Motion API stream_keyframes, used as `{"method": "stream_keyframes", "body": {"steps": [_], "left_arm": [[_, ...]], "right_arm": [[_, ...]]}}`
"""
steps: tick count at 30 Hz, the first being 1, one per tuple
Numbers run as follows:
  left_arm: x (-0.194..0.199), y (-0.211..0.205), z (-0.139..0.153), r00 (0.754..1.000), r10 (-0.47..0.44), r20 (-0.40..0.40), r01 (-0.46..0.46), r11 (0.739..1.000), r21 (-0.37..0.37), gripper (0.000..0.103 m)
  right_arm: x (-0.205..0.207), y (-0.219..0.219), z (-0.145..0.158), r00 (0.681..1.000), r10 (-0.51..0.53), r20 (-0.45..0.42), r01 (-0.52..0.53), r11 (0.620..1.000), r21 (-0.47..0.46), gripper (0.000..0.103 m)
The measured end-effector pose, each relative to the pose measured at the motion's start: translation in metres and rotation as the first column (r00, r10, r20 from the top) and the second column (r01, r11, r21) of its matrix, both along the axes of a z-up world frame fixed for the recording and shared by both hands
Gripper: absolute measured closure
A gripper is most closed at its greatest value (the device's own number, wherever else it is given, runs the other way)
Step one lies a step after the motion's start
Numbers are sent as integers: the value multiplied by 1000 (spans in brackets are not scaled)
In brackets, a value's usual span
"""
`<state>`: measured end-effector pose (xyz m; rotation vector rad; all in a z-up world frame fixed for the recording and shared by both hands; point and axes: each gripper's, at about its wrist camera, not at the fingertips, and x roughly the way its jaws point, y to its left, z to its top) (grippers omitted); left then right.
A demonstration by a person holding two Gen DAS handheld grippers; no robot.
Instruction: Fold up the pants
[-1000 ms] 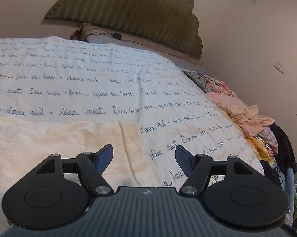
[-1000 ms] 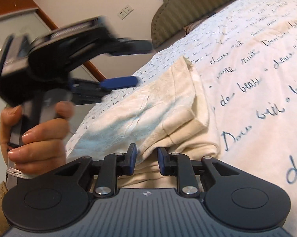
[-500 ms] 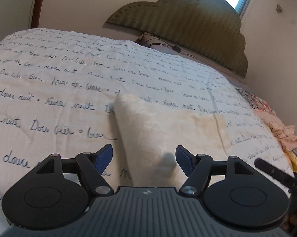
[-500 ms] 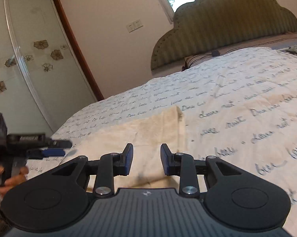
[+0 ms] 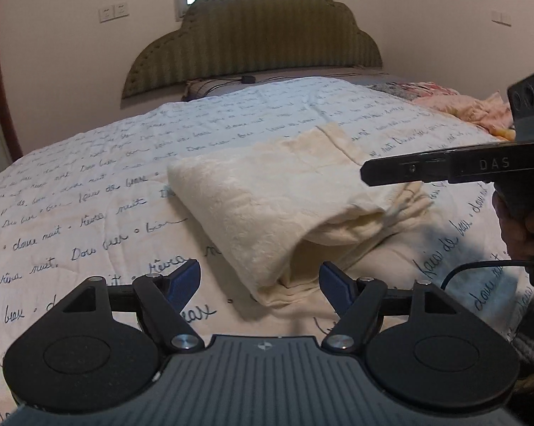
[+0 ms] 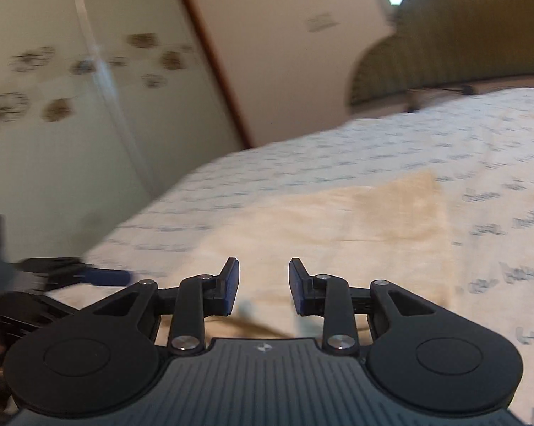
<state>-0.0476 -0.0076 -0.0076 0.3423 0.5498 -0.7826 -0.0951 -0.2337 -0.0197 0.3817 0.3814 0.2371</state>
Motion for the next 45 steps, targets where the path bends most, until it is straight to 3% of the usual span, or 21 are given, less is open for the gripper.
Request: {"method": "stream_keyframes", "body": {"steps": [3,5,7,9,12,13,15,17,19,23,27,30,36,39,41,42,43,44,45], "left_arm": [[2,-16,-8,997,73,21,-74,997,38,22],[10,-27,-12,989,149,4,-149,988,44,22],[14,-34,-15,981,196,5,-196,980,28,22],[15,-45,-20,973,227,43,-229,972,55,22],[16,-49,-27,936,331,119,-343,934,100,18],[19,-43,-28,927,360,103,-369,926,87,17],[31,-28,-29,919,395,-12,-394,918,53,19],[38,-19,-36,910,405,-83,-402,914,60,19],[35,-17,-41,912,403,-74,-400,915,61,19],[35,-12,-36,919,379,-105,-375,925,56,18],[29,4,-25,942,312,-126,-309,950,48,17],[19,19,-9,956,279,-90,-279,960,17,16],[21,22,45,964,266,-14,-264,949,-172,15],[38,-1,61,974,226,-33,-227,937,-264,13],[49,-21,61,982,173,-73,-187,930,-317,13],[55,-31,56,987,134,-93,-158,931,-330,13],[60,-41,50,989,96,-111,-128,935,-332,12],[65,-51,39,987,82,-136,-121,943,-309,12],[70,-61,27,983,88,-164,-130,955,-265,14]], "right_arm": [[-11,20,3,988,157,3,-156,985,-71,73],[-8,30,-3,986,163,-39,-167,978,-127,73],[-3,27,-9,991,118,-56,-123,986,-115,73],[-1,13,-10,998,51,-29,-52,998,-38,73],[2,-12,-11,998,-55,15,54,997,56,73],[6,-19,-14,993,-114,-12,115,992,52,73],[14,-32,-26,964,-240,-113,240,971,-12,74],[12,-40,-42,953,-271,-133,265,962,-60,75],[4,-43,-49,955,-272,-121,271,962,-25,75],[2,-45,-48,954,-272,-126,268,962,-43,75],[0,-43,-31,950,-296,-96,291,954,-70,73],[6,-35,-18,968,-243,-64,237,968,-89,73],[36,-1,-4,992,-116,-45,105,974,-203,73],[50,20,-3,997,-56,-57,39,965,-260,73],[59,28,-12,993,-76,-95,41,944,-326,72],[62,29,-19,988,-103,-114,55,931,-362,68],[64,27,-26,984,-127,-125,71,923,-379,58],[63,21,-32,981,-143,-128,88,928,-362,49],[61,13,-35,980,-145,-133,97,943,-319,49]]}}
